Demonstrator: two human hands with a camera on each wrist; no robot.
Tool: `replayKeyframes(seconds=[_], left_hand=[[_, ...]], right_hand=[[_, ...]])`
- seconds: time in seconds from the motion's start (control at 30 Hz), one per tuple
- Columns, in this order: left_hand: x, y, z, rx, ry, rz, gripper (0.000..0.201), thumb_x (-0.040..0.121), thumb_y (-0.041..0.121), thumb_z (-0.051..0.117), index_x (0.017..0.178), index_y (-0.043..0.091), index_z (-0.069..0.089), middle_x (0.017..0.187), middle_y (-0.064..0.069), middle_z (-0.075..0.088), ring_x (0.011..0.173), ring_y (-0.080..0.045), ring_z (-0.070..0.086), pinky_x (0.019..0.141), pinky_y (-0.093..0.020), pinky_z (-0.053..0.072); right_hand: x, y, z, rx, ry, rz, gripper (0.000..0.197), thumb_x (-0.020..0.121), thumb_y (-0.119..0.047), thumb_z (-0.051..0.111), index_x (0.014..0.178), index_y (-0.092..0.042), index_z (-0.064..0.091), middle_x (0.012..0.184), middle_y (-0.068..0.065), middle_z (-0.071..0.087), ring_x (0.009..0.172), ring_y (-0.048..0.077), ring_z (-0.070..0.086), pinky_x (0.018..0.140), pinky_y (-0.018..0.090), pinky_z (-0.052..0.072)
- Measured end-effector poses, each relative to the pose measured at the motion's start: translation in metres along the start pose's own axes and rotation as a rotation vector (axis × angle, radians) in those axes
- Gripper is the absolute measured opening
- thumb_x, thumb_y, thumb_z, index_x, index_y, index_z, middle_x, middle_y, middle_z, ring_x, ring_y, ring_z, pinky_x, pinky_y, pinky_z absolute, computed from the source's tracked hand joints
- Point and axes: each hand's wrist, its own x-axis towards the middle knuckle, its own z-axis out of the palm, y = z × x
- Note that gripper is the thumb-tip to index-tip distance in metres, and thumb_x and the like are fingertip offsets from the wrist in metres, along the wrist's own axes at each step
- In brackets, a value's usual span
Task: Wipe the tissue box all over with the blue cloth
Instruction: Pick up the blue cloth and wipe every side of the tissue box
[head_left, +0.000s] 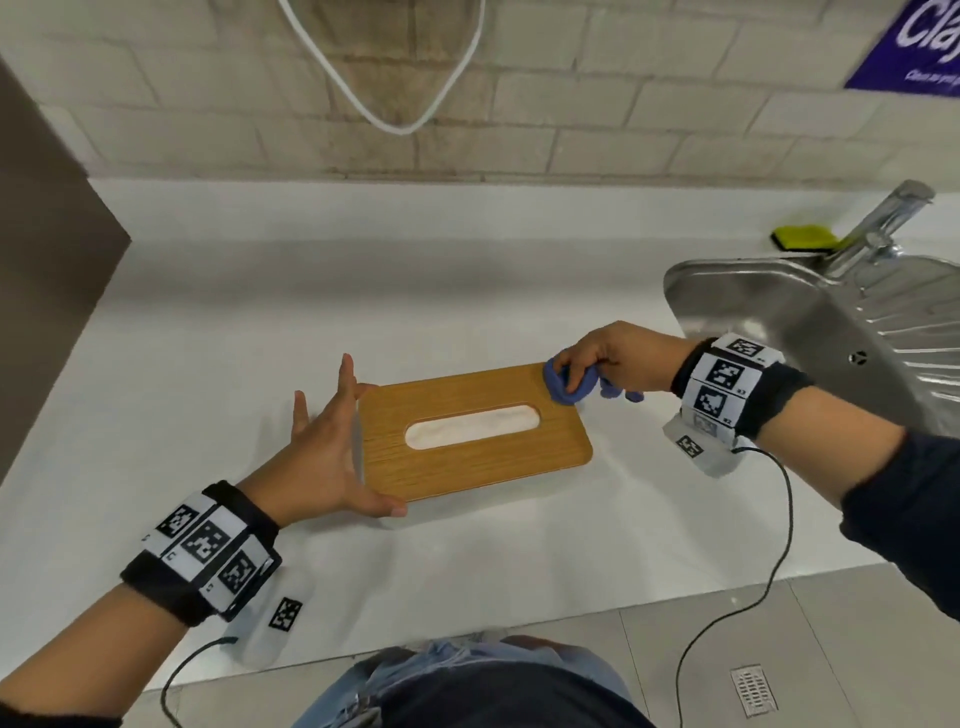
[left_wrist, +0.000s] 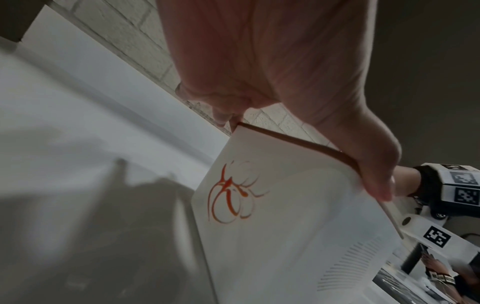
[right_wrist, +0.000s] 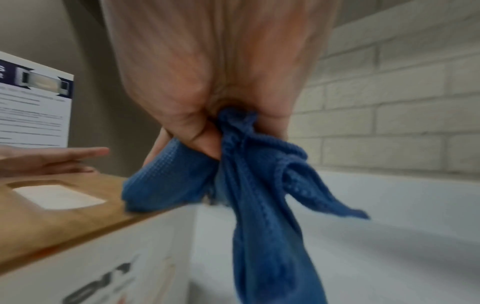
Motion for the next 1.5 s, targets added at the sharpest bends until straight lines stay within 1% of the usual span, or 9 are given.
replayKeyframes(seconds=[0.2, 0.37, 0.5, 0.77, 0.87, 1.03, 1.23, 1.4, 1.5], left_hand=[[0.006, -0.007, -0.025, 0.075, -0.039, -0.031, 0.152, 0.039, 0.057, 0.084, 0.131, 0.041, -0.036, 0.153, 0.014, 0.009, 0.136, 0.000, -0.008, 0.110, -0.038, -0.024], [0.007, 0.017, -0.039, 0.278, 0.129, 0.046, 0.126, 0.047, 0.049, 0.086, 0.144, 0.036, 0.006, 0.152, 0.001, 0.017, 0.141, -0.021, 0.017, 0.117, -0.051, 0.004], [0.011, 0.079, 0.014, 0.301, 0.120, 0.246, 0.088, 0.051, 0.067, 0.067, 0.128, 0.033, 0.041, 0.130, 0.007, 0.041, 0.124, -0.017, 0.035, 0.104, -0.037, 0.033], [0.050, 0.086, 0.078, 0.298, 0.170, 0.133, 0.079, 0.056, 0.052, 0.080, 0.119, 0.019, 0.047, 0.117, 0.000, 0.051, 0.111, -0.020, 0.045, 0.088, -0.032, 0.032], [0.053, 0.084, 0.082, 0.297, 0.175, 0.133, 0.075, 0.055, 0.051, 0.080, 0.114, 0.016, 0.050, 0.115, -0.002, 0.052, 0.111, -0.022, 0.044, 0.089, -0.032, 0.030], [0.054, 0.084, 0.082, 0.290, 0.182, 0.124, 0.073, 0.057, 0.049, 0.080, 0.114, 0.014, 0.052, 0.117, -0.004, 0.053, 0.113, -0.023, 0.044, 0.092, -0.033, 0.030], [0.048, 0.086, 0.054, 0.120, 0.183, 0.140, 0.069, 0.056, 0.050, 0.078, 0.113, 0.019, 0.054, 0.122, -0.003, 0.054, 0.115, -0.021, 0.047, 0.097, -0.034, 0.036], [0.030, 0.082, -0.009, -0.273, 0.067, 0.181, 0.052, 0.053, 0.039, 0.079, 0.098, 0.042, 0.054, 0.109, 0.036, 0.054, 0.100, 0.022, 0.048, 0.082, 0.001, 0.035], [0.024, 0.056, -0.030, -0.333, -0.026, 0.171, 0.059, 0.054, 0.053, 0.078, 0.107, 0.049, 0.053, 0.119, 0.032, 0.054, 0.115, 0.010, 0.046, 0.093, -0.011, 0.036]], right_hand=[[-0.050, 0.038, 0.004, -0.153, 0.326, 0.159, 0.027, 0.083, 0.008, 0.048, 0.098, -0.007, 0.066, 0.123, 0.012, 0.050, 0.102, 0.030, 0.052, 0.079, 0.024, 0.034], [-0.070, 0.032, 0.033, 0.989, 0.620, 0.155, 0.028, 0.066, 0.006, 0.055, 0.092, -0.004, 0.055, 0.085, 0.010, 0.051, 0.071, 0.025, 0.053, 0.054, 0.029, 0.040], [-0.062, 0.031, 0.073, 0.554, 0.728, 0.066, 0.025, 0.071, 0.007, 0.046, 0.076, -0.008, 0.066, 0.100, 0.008, 0.052, 0.083, 0.020, 0.058, 0.072, 0.023, 0.046], [-0.028, -0.001, 0.121, 0.812, 0.737, -0.087, 0.059, 0.072, -0.012, 0.062, 0.127, -0.017, 0.041, 0.121, 0.008, 0.051, 0.107, 0.024, 0.056, 0.092, 0.037, 0.050], [-0.029, 0.003, 0.139, 0.817, 0.809, -0.125, 0.049, 0.067, -0.025, 0.060, 0.113, -0.011, 0.053, 0.113, 0.015, 0.054, 0.101, 0.028, 0.057, 0.088, 0.047, 0.051], [-0.049, 0.007, 0.142, 0.628, 0.717, -0.253, 0.040, 0.069, -0.023, 0.058, 0.102, -0.003, 0.066, 0.106, 0.010, 0.053, 0.100, -0.007, 0.052, 0.084, 0.009, 0.042], [-0.085, 0.028, 0.110, 0.219, 0.569, -0.381, 0.028, 0.070, -0.003, 0.049, 0.086, -0.007, 0.071, 0.108, 0.012, 0.062, 0.101, 0.018, 0.052, 0.088, 0.026, 0.042], [-0.080, 0.018, 0.076, 0.789, 0.965, -0.261, 0.024, 0.069, -0.006, 0.058, 0.091, -0.013, 0.059, 0.113, 0.010, 0.056, 0.106, 0.009, 0.057, 0.085, 0.016, 0.047], [-0.060, -0.008, 0.074, 1.100, 0.987, -0.258, 0.022, 0.070, -0.002, 0.058, 0.085, -0.016, 0.049, 0.114, 0.007, 0.054, 0.093, 0.002, 0.061, 0.066, 0.014, 0.050]])
